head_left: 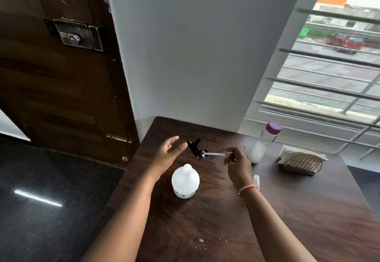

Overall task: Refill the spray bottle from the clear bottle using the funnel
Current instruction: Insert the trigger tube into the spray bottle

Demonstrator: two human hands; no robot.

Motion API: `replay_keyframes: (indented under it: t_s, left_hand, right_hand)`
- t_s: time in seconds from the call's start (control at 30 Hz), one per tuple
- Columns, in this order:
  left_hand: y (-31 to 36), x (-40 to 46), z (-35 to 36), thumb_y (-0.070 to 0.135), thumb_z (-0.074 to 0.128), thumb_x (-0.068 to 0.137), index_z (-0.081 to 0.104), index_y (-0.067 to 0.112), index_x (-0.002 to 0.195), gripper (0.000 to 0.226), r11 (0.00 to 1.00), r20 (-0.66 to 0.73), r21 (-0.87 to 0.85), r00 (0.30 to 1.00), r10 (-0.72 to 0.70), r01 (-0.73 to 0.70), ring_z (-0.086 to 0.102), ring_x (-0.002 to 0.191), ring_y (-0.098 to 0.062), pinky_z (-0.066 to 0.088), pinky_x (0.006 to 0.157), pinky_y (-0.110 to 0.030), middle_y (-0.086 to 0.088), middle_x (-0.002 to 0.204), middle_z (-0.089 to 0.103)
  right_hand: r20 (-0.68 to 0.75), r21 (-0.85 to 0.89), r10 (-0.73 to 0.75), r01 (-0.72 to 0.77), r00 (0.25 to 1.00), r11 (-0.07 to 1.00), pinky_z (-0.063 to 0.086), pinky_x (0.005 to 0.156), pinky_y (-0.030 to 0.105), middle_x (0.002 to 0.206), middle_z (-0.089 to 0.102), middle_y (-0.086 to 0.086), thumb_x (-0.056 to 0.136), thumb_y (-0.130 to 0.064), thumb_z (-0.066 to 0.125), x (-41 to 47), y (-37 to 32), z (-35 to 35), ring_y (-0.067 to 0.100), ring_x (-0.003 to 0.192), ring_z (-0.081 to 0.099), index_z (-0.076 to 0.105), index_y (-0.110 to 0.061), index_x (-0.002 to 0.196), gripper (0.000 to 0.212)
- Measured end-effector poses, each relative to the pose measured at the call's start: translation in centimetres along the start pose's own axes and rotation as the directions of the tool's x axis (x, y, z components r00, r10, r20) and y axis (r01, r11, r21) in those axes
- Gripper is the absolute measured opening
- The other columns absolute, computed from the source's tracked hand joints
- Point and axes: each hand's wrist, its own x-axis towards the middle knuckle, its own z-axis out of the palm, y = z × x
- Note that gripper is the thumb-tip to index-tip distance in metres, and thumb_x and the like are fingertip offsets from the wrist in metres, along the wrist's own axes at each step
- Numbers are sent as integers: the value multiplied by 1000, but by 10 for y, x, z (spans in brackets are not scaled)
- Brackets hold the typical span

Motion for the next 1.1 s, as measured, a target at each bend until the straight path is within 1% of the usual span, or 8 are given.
replay_keyframes:
  t_s: [0.2,0.3,0.43,0.6,0.7,0.8,0.97,1.1]
  left_hand:
    - [21,14,3,46,66,82,33,22,143,74,980,-59,-176,993,-107,95,43,132,-20,34,109,-40,-2,145,43]
    - [28,13,-1,31,60,90,44,22,133,47,930,-47,-365,998,-50,29,56,118,-26,42,102,-45,-3,128,57]
    - [46,13,-12,16,60,89,61,21,102,14,843,-157,-524,986,49,-125,68,81,-18,57,75,-30,-3,93,72]
    - [68,19,-27,14,61,90,59,19,102,13,839,-298,-467,943,149,-280,67,84,-15,58,77,-29,-3,88,68]
    - [78,17,-31,16,60,90,59,22,104,15,820,-353,-454,916,192,-347,68,92,-21,57,79,-32,-8,94,66]
    - [89,14,-37,17,59,91,56,18,109,18,755,-403,-526,897,182,-390,68,90,-25,58,77,-37,-8,93,65]
    - [103,5,-53,24,58,92,57,24,110,18,732,-475,-493,850,227,-471,62,95,-28,58,77,-41,-17,103,58]
    - [116,-5,-66,24,59,92,56,20,116,25,767,-521,-339,788,330,-545,62,84,-15,57,64,-29,-10,97,58]
  right_hand:
    - [78,236,-149,127,986,963,41,53,12,68,60,-3,91,2,52,6,-49,2,2,55,52,64,-19,91,25]
    - [191,342,-122,50,974,938,35,41,13,62,56,0,95,-2,52,7,-63,0,-1,42,45,64,-9,100,15]
    - [292,392,-164,39,942,919,40,47,9,71,61,6,92,2,56,10,-69,-2,-3,47,53,61,1,108,16]
    - [294,95,-197,176,935,980,47,66,24,69,64,-7,80,-5,73,21,-47,8,9,65,56,63,-24,76,21]
    - [307,-18,-190,205,932,979,40,58,13,64,59,-9,81,-7,70,21,-39,14,7,60,51,60,-14,74,14]
    - [325,26,-135,133,936,991,37,47,14,65,56,-5,83,-3,65,16,-39,18,16,58,51,52,-1,81,13]
    - [285,244,-156,86,946,966,47,52,33,66,59,0,86,8,55,3,-54,24,20,52,51,52,-17,74,28]
    - [291,308,-218,124,931,943,45,49,34,66,60,1,82,17,49,-6,-68,29,20,51,49,54,-13,79,31]
